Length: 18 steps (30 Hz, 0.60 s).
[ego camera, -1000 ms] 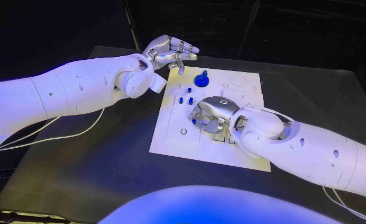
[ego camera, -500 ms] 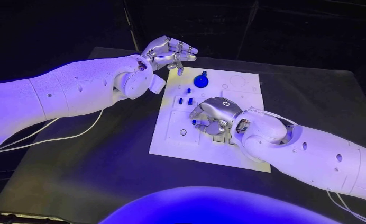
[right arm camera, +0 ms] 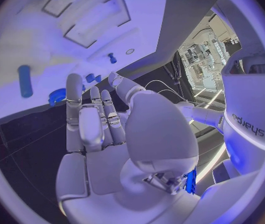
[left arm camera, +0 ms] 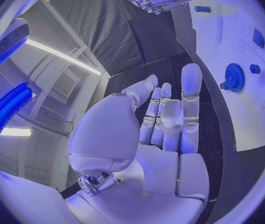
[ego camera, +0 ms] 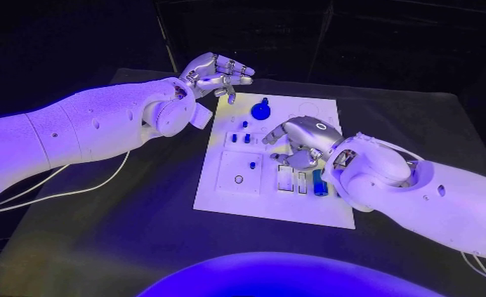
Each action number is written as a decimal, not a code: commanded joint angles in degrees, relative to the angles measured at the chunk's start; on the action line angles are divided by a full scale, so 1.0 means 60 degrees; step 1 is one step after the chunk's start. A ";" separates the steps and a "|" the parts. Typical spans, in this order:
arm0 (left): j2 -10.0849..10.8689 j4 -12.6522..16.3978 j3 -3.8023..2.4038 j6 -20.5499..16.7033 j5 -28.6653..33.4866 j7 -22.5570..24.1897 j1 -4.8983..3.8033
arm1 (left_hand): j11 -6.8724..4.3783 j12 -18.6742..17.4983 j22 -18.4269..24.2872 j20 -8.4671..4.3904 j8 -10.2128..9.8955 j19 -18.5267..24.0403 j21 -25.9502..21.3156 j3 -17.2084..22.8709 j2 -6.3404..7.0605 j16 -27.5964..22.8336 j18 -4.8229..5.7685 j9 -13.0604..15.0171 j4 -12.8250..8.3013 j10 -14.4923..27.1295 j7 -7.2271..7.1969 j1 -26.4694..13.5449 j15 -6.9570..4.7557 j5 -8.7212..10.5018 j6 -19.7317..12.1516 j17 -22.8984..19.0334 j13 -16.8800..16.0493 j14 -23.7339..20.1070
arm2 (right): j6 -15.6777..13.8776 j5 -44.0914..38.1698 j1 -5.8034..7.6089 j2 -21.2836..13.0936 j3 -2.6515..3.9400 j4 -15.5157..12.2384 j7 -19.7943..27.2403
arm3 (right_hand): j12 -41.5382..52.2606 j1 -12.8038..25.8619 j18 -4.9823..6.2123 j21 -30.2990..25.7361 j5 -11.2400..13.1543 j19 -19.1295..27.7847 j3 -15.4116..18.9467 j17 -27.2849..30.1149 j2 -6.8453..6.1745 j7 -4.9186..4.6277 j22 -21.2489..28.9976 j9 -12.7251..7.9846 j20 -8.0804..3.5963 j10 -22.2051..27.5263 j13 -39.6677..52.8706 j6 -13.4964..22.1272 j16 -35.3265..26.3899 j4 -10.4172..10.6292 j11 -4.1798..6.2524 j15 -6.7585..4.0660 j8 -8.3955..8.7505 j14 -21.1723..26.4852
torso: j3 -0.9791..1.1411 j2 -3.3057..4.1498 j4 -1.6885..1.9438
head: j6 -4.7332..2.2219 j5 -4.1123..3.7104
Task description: Assemble the parts on the task board
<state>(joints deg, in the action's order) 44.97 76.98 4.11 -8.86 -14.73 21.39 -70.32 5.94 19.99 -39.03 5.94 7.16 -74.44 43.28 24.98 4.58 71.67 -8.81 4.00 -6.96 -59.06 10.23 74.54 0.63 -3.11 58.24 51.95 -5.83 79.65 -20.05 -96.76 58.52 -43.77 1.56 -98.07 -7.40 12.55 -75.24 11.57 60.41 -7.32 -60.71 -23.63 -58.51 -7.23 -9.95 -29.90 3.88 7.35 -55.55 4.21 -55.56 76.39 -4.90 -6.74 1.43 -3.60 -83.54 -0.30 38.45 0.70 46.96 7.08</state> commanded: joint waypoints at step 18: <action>-0.0012 -0.0006 0.0000 0.0160 0.0042 0.0002 -0.0014 | -0.0016 0.0043 0.0016 0.0028 0.0053 0.0040 -0.0054 -0.0054 0.0008 -0.0025 -0.0186 -0.0009 0.0025 0.0059 -0.0021 -0.0077 0.0005 0.0016 -0.0060 -0.0009 -0.0011 -0.0074 | 0.2279 0.0395 0.0845 -0.0997 0.0167 0.0302 -0.1286 | 0.0640 -0.0199 -0.0157 -0.0314 -0.0178 -0.0053 0.1825 0.0557 -0.0196 0.0246 0.0310 -0.0008 -0.0020 0.0825 -0.0039 0.0545 -0.0280 0.0489 0.0056 -0.0020 -0.0012 0.0020 | -0.0006 0.0026 0.0008 | -0.0270 -0.0428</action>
<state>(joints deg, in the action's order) 44.92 76.89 4.14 -8.59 -14.73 21.28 -70.31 5.94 19.99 -38.99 5.94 7.16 -74.44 43.28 24.98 4.58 71.67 -8.81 4.00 -6.96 -59.06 10.23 74.54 0.63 -3.11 58.25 51.96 -5.83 79.65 -10.92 -94.09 63.46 -49.84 2.52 -96.24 -13.16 16.18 -75.93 11.58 58.85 -8.04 -61.41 -13.32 -55.39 -8.59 -8.42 -28.14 3.85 7.11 -50.95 3.98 -52.80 74.96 -2.18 -6.39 1.22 -3.61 -83.75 -0.34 38.56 0.81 45.36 4.46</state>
